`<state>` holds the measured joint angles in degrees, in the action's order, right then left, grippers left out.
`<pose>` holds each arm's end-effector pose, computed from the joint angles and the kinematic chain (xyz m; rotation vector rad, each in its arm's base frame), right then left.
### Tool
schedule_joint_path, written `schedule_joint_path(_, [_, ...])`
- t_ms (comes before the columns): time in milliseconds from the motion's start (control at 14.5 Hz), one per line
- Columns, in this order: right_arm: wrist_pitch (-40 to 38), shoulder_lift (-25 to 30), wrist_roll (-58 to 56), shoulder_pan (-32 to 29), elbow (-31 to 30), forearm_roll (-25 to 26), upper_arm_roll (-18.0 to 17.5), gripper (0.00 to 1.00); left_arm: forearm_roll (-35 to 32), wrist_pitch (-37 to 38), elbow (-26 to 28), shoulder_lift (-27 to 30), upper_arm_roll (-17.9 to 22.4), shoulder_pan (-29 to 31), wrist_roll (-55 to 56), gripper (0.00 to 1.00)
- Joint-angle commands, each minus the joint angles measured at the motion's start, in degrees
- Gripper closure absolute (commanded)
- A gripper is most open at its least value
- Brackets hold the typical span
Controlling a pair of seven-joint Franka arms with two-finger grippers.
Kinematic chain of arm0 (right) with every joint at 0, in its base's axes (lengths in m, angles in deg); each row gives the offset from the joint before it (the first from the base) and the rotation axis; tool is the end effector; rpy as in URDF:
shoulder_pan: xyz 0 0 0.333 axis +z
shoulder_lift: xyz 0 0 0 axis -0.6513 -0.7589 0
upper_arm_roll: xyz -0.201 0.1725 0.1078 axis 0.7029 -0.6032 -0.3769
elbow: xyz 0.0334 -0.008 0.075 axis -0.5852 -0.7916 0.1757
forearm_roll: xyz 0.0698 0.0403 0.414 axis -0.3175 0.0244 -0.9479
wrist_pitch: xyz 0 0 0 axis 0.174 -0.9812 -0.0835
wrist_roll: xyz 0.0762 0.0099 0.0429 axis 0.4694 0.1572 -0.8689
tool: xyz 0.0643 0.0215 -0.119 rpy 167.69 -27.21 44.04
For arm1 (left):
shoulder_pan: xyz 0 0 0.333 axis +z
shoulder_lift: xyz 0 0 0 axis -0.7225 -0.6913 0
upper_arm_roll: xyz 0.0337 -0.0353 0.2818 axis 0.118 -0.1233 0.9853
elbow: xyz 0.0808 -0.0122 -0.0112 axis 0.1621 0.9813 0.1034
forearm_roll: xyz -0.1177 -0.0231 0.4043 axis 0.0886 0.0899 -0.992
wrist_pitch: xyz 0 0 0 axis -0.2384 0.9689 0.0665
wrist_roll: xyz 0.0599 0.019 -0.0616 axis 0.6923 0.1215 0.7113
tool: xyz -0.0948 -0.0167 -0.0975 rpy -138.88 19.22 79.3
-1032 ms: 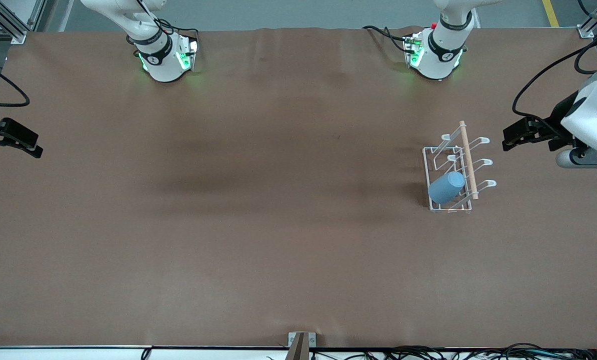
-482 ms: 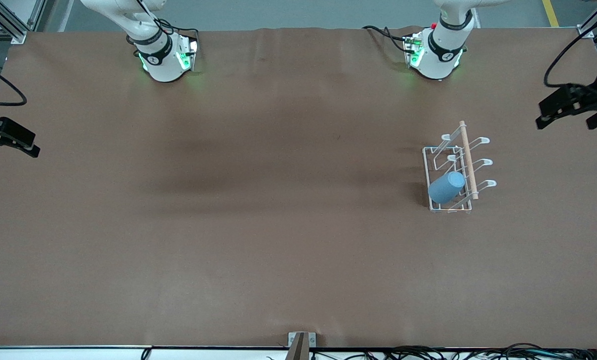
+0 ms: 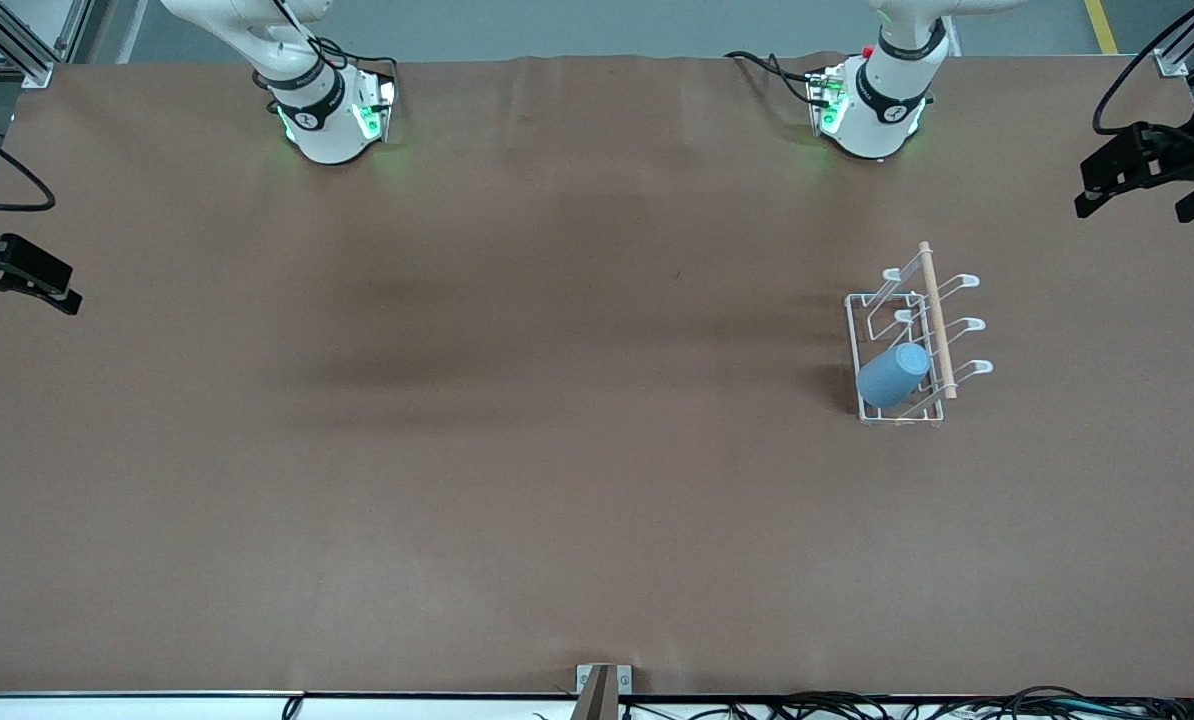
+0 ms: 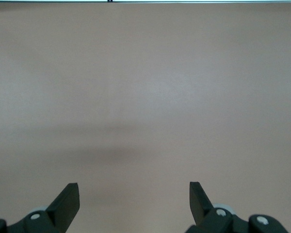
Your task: Hang cup on cup holder
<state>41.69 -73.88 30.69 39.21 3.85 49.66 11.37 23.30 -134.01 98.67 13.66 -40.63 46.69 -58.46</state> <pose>0.6137 -0.0220 0.5936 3.1204 -0.0096 0.0987 0.5516 -0.0294 0.6211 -3.1366 0.1295 -0.0132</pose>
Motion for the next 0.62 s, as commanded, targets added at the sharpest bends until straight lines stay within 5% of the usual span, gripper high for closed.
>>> schedule_joint_path(0, [0.16, 1.45, -0.47, 0.28, -1.47, 0.42, 0.0, 0.0, 0.79, -0.63, 0.98, 0.65, 0.88, -0.52, 0.32, 0.0])
schedule_joint_path(550, [0.16, 1.45, -0.56, 0.28, -1.38, 0.42, -0.09, 0.0, 0.71, -2.73, 1.86, -0.49, 0.88, -1.22, 2.34, 0.0])
